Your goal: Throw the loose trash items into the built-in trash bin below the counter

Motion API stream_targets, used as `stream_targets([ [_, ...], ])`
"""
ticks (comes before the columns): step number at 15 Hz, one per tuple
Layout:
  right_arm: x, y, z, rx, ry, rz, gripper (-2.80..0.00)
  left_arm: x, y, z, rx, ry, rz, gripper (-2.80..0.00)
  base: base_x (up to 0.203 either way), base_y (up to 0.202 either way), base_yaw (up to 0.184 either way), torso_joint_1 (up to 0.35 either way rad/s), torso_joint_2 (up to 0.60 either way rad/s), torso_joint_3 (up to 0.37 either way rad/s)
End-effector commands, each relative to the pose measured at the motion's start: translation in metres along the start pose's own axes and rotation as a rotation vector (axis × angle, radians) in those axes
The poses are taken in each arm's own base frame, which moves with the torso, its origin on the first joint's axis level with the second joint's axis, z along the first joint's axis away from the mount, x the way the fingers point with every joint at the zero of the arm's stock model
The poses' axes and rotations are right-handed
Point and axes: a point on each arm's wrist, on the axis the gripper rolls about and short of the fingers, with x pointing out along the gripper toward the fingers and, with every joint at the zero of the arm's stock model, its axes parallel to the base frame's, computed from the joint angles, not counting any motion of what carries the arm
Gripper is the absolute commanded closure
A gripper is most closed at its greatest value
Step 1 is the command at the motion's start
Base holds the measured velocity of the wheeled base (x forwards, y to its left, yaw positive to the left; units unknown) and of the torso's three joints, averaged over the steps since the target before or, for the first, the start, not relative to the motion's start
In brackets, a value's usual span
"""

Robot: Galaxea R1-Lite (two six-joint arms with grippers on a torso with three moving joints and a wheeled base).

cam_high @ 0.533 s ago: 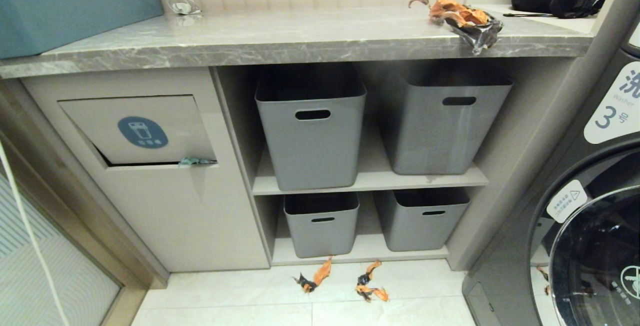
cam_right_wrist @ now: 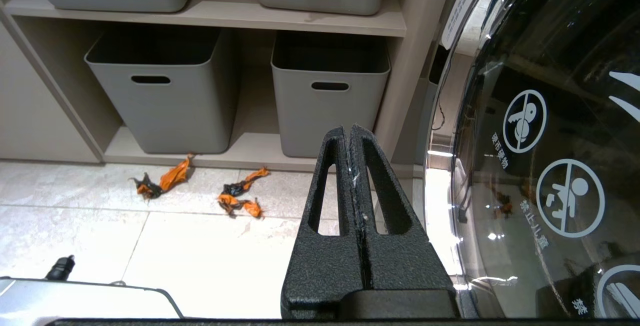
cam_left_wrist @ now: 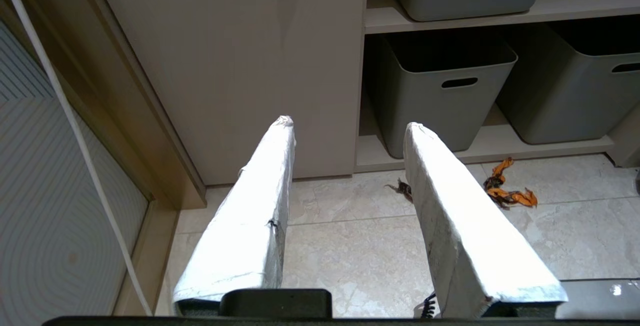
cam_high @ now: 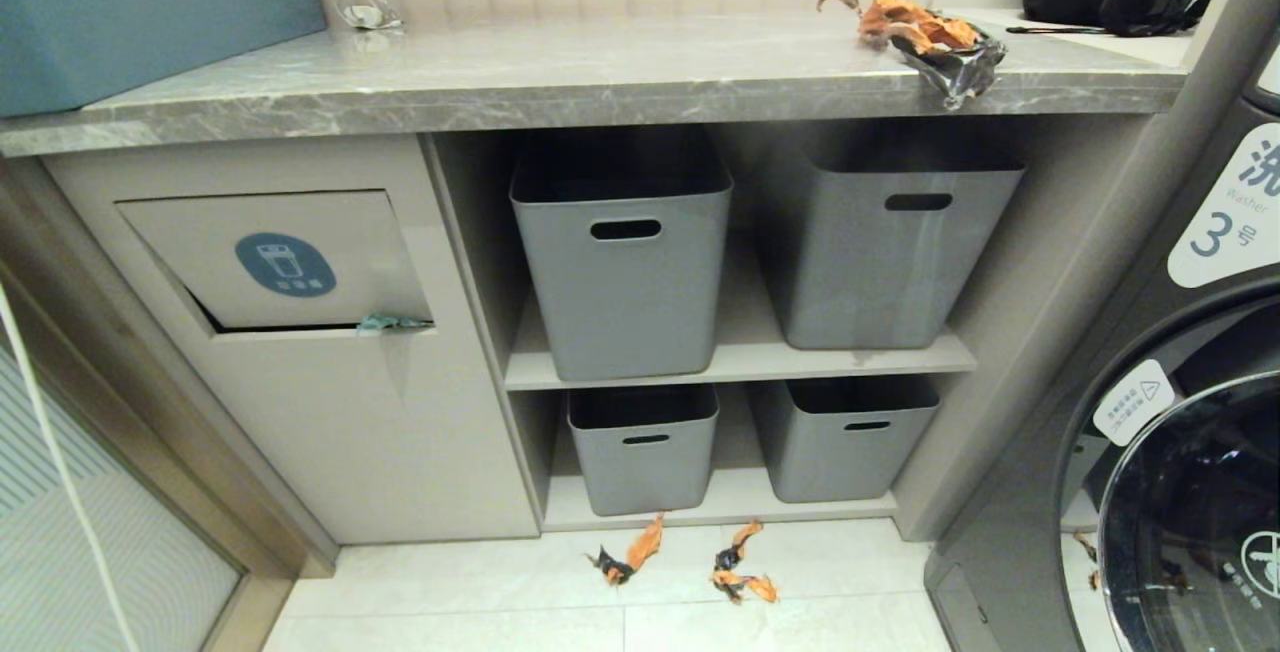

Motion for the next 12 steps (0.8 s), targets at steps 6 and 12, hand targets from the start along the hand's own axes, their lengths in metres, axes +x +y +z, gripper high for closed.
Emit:
stream_targets([
  [6,-0.0001,0.0000,0.0000,-0.002,-0.002,0.000,0.00,0.0000,0.0001,-0.0002,-0.006,0.002,0.004,0.00,0.121,0.000,0.000,0.003,0.00,0.002],
  [12,-0.0001,0.0001,-0.0008,-0.003,0.003,0.002,0.00,0.0000,0.0001,-0.0002,-0.009,0.002,0.005,0.00,0.149,0.000,0.000,0.004,0.00,-0.001],
])
